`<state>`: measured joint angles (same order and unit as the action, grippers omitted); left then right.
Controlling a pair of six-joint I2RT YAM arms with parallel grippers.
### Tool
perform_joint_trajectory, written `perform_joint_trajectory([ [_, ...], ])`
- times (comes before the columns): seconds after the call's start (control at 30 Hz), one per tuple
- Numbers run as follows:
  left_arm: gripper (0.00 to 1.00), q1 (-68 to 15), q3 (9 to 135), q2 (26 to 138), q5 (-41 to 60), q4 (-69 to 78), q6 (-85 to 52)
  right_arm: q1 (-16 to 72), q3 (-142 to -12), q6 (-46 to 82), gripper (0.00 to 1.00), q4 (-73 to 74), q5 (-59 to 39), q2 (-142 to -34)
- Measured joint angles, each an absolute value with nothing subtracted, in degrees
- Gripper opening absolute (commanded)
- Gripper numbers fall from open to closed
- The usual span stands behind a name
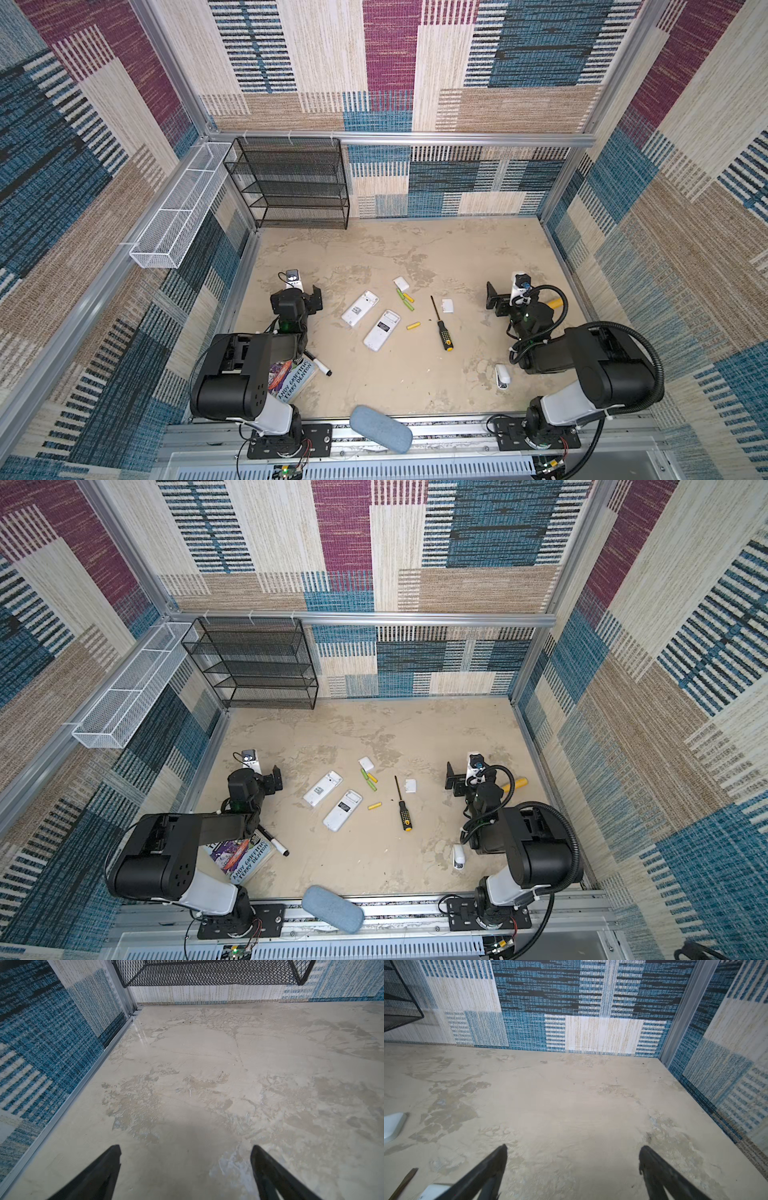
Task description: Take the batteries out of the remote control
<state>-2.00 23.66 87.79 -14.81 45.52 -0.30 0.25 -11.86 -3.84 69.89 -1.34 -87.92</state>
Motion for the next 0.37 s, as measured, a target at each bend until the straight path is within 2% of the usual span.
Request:
perform_joint_trajectory([
  [0.37, 0.99, -1.89, 23.70, 87.79, -14.68, 45.60, -0.30, -0.01, -12.27, -2.87, 1.00, 70.59, -1.93, -88.05],
])
